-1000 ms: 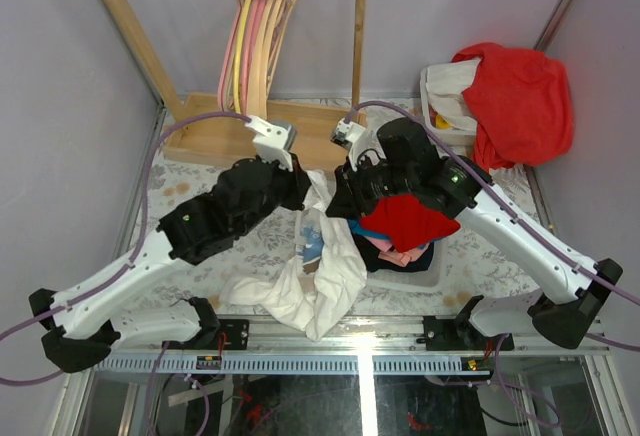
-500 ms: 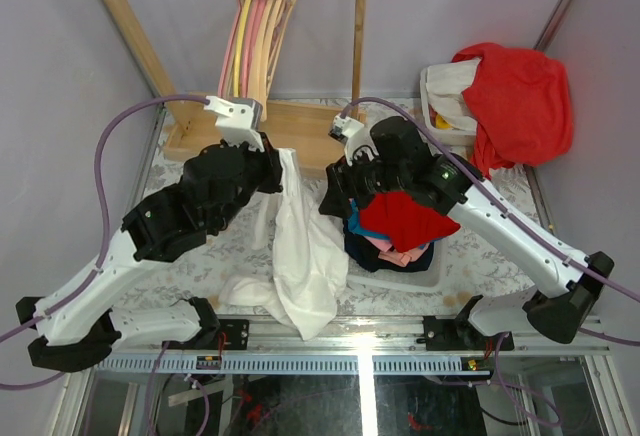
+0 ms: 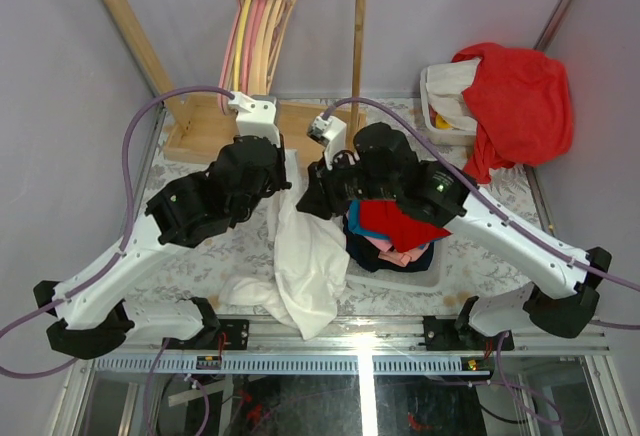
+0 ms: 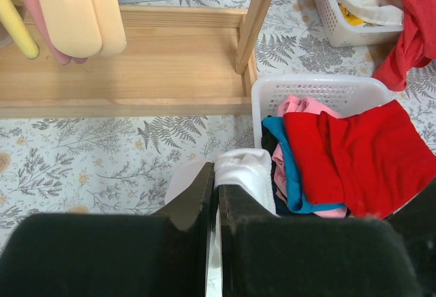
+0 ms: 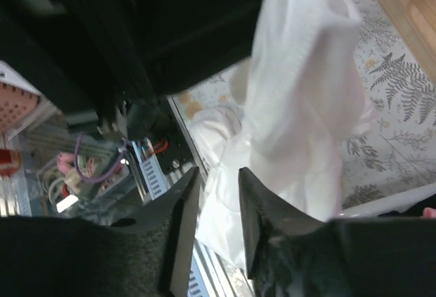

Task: Place the t-shirt on the hanger

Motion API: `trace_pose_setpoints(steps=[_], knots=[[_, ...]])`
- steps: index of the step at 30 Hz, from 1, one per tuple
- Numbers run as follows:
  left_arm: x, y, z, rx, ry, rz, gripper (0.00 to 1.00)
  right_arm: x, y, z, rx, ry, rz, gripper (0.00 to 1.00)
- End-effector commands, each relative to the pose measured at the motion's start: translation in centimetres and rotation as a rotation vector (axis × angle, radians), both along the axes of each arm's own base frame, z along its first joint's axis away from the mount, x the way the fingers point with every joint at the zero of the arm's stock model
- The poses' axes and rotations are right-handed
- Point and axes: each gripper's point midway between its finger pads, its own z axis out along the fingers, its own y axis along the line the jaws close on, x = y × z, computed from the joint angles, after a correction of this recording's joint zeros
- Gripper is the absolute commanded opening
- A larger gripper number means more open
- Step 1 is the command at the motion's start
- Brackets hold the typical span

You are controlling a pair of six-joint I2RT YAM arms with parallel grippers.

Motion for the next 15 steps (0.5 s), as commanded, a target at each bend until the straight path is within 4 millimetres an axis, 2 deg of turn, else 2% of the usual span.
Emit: trace_pose_setpoints(steps=[1,3,6,11,15], knots=[[0.1,0.6,1.4,-0.035,-0.027,0.037,0.00,1.2,1.3,0.0,-0.033,-0.022,-0.148,0.28],[0.0,0.7,1.4,-0.037,-0.028,0.040,0.00,0.9,1.7,-1.1,-0.050,-0.016,-0.173,0.23],[-0.1,0.9,1.5,-0.039,-0.030,0.042,0.00,0.3,2.5,-2.3,-0.052,0.005,-0.176,0.25],[-0.3,1.2,2.0,-0.059,-0.040,0.045,0.00,1.5,2.4,-4.3,-0.101,0.023,-0.259,0.41],[-0.5,1.5,2.2,-0.069,-0.045,0.048,0.00,2.4,2.2,-5.0,-0.120,0.020,-0.321,0.52]])
